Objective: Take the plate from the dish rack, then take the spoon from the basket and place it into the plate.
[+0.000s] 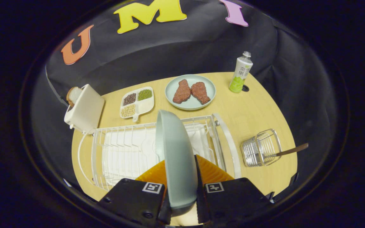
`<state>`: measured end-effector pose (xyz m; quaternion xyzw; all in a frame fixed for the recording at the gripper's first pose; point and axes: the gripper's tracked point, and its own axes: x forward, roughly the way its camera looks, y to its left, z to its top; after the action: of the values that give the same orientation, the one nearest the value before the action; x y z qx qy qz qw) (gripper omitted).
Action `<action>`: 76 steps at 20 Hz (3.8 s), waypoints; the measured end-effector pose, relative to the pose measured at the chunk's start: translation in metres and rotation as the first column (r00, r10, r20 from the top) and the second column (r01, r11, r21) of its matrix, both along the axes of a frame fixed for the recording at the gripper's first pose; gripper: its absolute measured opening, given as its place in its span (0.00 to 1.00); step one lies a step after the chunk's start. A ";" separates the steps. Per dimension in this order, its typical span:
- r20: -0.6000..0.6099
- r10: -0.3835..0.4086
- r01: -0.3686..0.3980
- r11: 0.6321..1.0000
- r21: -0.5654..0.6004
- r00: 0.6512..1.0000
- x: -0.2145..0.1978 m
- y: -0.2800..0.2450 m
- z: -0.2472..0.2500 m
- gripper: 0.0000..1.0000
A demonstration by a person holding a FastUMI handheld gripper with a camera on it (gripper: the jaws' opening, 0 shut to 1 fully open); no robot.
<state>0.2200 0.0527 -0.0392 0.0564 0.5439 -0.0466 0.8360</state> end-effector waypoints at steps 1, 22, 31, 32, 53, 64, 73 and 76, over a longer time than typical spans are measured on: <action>0.031 0.008 -0.007 1.000 -0.029 0.999 0.001 -0.004 0.009 0.36; -0.024 0.090 -0.070 0.898 0.435 0.996 -0.242 -0.009 -0.057 0.35; -0.098 0.027 0.043 0.761 0.647 0.995 -0.237 0.019 -0.112 0.35; -0.104 0.033 0.042 0.759 0.649 0.994 -0.236 0.021 -0.118 0.35; 0.559 0.144 -0.185 0.983 0.018 0.816 -0.194 -0.122 -0.028 0.94; 0.728 0.108 -0.027 0.992 -0.122 0.677 -0.151 -0.213 -0.010 0.99; 0.686 -0.002 0.021 1.000 -0.019 0.728 -0.065 -0.253 -0.049 1.00; 0.675 -0.016 0.031 0.999 -0.010 0.737 -0.041 -0.260 -0.052 0.98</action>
<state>0.1788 -0.2070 -0.0910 0.0677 0.2029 -0.0390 0.9761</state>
